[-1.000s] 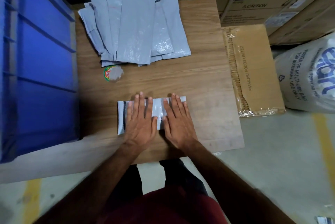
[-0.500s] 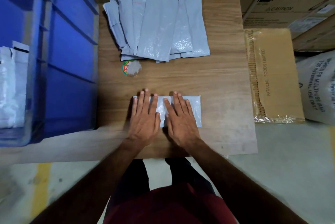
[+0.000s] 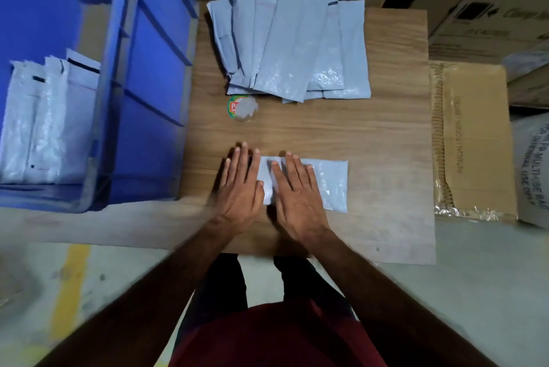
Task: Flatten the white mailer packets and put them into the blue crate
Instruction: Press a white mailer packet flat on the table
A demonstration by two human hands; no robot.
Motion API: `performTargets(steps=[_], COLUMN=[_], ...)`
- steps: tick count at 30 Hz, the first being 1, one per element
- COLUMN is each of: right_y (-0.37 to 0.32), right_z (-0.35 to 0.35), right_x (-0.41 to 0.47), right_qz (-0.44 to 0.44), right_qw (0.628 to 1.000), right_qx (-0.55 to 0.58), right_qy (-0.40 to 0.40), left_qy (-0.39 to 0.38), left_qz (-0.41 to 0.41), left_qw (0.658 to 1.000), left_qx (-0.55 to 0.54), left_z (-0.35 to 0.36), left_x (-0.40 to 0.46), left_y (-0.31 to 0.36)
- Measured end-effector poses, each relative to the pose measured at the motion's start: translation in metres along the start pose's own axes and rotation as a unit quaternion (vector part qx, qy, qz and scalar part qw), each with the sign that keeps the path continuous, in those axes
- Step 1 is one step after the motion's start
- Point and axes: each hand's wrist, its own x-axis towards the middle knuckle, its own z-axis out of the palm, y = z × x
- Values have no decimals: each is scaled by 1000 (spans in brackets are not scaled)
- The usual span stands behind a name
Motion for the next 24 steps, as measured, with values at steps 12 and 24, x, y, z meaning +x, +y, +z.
performTargets(steps=[12,24], right_y=[4,45], right_z=[-3,-16], right_x=[-8,-32], right_qz=[53,136], right_qw=[998,990], right_qx=[7,7], right_qy=[18,41], left_qy=[19,-10], left_qz=[83,162], left_qw=[996,985], left_qx=[41,50], left_z=[4,17], left_x=[-4,-1], left_y=[12,33])
